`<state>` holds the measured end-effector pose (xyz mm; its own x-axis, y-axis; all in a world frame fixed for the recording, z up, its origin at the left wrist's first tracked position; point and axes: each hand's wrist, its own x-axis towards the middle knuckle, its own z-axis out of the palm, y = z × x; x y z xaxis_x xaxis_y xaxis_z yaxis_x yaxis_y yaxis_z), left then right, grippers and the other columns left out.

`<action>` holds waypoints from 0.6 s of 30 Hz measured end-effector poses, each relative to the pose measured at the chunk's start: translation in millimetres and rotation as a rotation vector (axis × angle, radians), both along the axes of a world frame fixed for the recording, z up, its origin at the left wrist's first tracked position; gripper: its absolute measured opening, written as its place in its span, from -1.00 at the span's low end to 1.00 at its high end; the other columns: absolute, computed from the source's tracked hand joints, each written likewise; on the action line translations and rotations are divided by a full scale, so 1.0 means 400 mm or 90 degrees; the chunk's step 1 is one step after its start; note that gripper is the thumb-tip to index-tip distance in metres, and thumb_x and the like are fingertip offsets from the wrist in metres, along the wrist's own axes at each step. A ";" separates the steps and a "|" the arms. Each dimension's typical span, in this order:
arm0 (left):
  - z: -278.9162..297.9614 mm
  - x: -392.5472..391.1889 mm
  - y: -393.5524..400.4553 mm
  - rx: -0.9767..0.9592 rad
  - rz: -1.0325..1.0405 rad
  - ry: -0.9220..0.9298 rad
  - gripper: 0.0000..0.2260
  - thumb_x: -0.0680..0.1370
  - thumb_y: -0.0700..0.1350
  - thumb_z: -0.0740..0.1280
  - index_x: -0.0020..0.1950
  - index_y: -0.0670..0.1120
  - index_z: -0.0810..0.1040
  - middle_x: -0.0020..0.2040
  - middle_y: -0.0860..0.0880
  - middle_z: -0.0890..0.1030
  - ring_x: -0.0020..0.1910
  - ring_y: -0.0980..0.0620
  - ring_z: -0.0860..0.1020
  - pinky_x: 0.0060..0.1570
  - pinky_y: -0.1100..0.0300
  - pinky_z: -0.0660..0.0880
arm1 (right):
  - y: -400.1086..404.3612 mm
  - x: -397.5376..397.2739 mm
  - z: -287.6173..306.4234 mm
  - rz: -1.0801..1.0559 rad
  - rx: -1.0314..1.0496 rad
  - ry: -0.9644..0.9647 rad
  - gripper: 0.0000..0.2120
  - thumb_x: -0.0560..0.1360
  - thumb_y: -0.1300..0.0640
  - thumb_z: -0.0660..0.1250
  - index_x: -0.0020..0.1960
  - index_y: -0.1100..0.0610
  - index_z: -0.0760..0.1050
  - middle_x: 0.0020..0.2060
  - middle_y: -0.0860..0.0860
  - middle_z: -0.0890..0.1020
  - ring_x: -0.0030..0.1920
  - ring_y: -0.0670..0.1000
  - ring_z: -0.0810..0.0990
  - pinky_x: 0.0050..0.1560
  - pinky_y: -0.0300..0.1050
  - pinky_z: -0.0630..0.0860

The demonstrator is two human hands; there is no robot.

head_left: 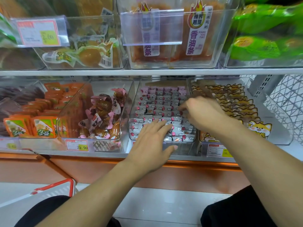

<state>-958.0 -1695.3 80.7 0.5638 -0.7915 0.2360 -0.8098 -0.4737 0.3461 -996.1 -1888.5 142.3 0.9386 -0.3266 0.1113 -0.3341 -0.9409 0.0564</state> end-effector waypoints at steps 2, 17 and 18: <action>-0.003 0.006 -0.006 0.025 -0.014 -0.020 -0.36 0.58 0.23 0.30 0.59 0.05 0.22 0.59 0.03 0.24 0.61 0.02 0.05 0.60 0.01 -0.07 | -0.004 0.000 0.007 -0.015 -0.037 0.000 -0.72 0.57 0.15 0.31 0.22 -0.09 0.61 0.11 0.02 0.68 0.05 0.11 0.67 0.10 -0.03 0.55; 0.002 0.024 -0.059 0.152 -0.036 -0.071 -0.21 0.52 0.37 0.26 0.62 0.05 0.09 0.62 0.06 0.20 0.62 -0.05 0.00 0.55 -0.15 -0.21 | 0.002 -0.027 0.000 -0.087 0.194 -0.203 -0.89 0.61 0.13 0.20 0.05 0.03 0.51 -0.09 0.09 0.67 -0.11 0.17 0.60 -0.03 0.01 0.52; 0.001 0.025 -0.057 0.152 -0.040 -0.073 -0.21 0.51 0.38 0.26 0.63 0.06 0.08 0.62 0.06 0.18 0.62 -0.05 -0.01 0.56 -0.15 -0.21 | -0.003 -0.031 0.002 -0.090 0.233 -0.271 -0.89 0.61 0.16 0.20 0.05 0.06 0.50 -0.08 0.11 0.68 -0.09 0.18 0.62 -0.05 0.03 0.55</action>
